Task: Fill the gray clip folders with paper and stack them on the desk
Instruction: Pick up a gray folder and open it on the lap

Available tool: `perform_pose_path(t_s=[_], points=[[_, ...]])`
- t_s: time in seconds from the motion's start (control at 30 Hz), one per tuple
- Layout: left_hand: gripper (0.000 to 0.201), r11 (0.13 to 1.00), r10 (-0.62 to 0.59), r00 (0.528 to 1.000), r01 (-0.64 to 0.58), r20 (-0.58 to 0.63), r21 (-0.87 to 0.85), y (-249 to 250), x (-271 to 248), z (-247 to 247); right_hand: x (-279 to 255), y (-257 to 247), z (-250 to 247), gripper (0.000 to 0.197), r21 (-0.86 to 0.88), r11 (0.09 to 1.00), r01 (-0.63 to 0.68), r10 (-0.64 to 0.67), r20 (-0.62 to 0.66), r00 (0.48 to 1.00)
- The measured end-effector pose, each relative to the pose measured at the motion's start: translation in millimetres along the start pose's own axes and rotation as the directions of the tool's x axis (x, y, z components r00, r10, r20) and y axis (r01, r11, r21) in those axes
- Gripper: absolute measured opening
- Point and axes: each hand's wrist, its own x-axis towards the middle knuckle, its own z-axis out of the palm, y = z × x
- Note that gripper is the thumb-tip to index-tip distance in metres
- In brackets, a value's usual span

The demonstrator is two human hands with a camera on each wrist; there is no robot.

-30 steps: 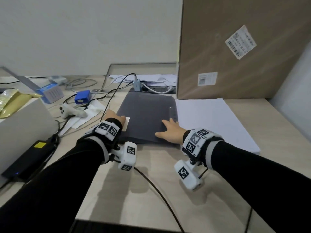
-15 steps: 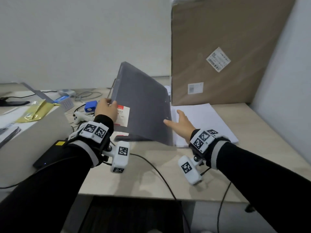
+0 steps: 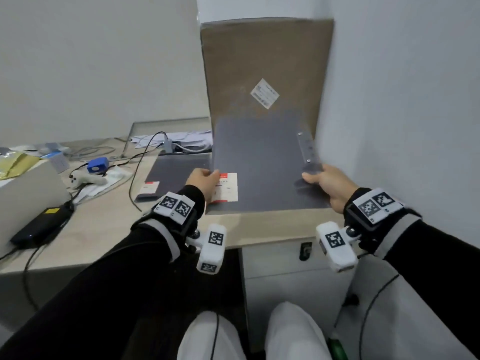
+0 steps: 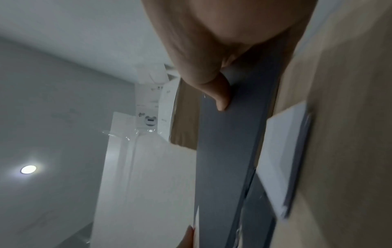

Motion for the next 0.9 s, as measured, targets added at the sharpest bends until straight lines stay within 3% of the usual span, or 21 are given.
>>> perform_pose_path(t_s=[0.07, 0.13, 0.23, 0.3, 0.43, 0.6, 0.77, 0.9], points=[[0.019, 0.997, -0.070, 0.988, 0.064, 0.140, 0.047, -3.0, -17.9, 33.7, -13.9, 11.3, -40.5, 0.021, -0.049, 0.998, -0.042, 0.039, -0.064, 0.997], [0.048, 0.989, -0.129, 0.958, 0.106, 0.258, 0.100, -8.8, -35.6, 62.5, -29.1, 23.1, -77.8, 0.018, -0.115, 0.989, -0.095, 0.083, -0.109, 0.991], [0.060, 0.978, -0.123, 0.903, 0.041, 0.413, 0.203, -20.7, -63.0, 98.1, -52.2, 40.4, -117.7, 0.015, -0.194, 0.965, -0.178, 0.146, -0.168, 0.975], [0.057, 0.965, -0.120, 0.892, 0.000, 0.437, 0.264, -31.5, -77.8, 116.1, -62.9, 50.5, -132.5, 0.014, -0.244, 0.942, -0.230, 0.180, -0.212, 0.961], [0.059, 0.930, -0.162, 0.868, -0.024, 0.469, 0.366, -45.5, -98.6, 138.9, -70.8, 69.0, -155.1, 0.032, -0.367, 0.878, -0.308, 0.205, -0.293, 0.934], [0.060, 0.921, -0.148, 0.868, -0.054, 0.473, 0.386, -45.0, -102.6, 143.0, -70.1, 78.4, -167.9, 0.039, -0.486, 0.829, -0.277, 0.150, -0.283, 0.947], [0.060, 0.923, -0.154, 0.844, -0.063, 0.513, 0.380, -39.4, -110.7, 140.6, -94.9, 35.0, -158.2, 0.032, -0.340, 0.926, -0.165, 0.126, -0.135, 0.983], [0.062, 0.919, -0.151, 0.827, -0.084, 0.542, 0.385, -40.2, -116.9, 137.2, -112.3, -4.8, -152.6, 0.026, -0.069, 0.992, -0.109, 0.117, 0.110, 0.987]])
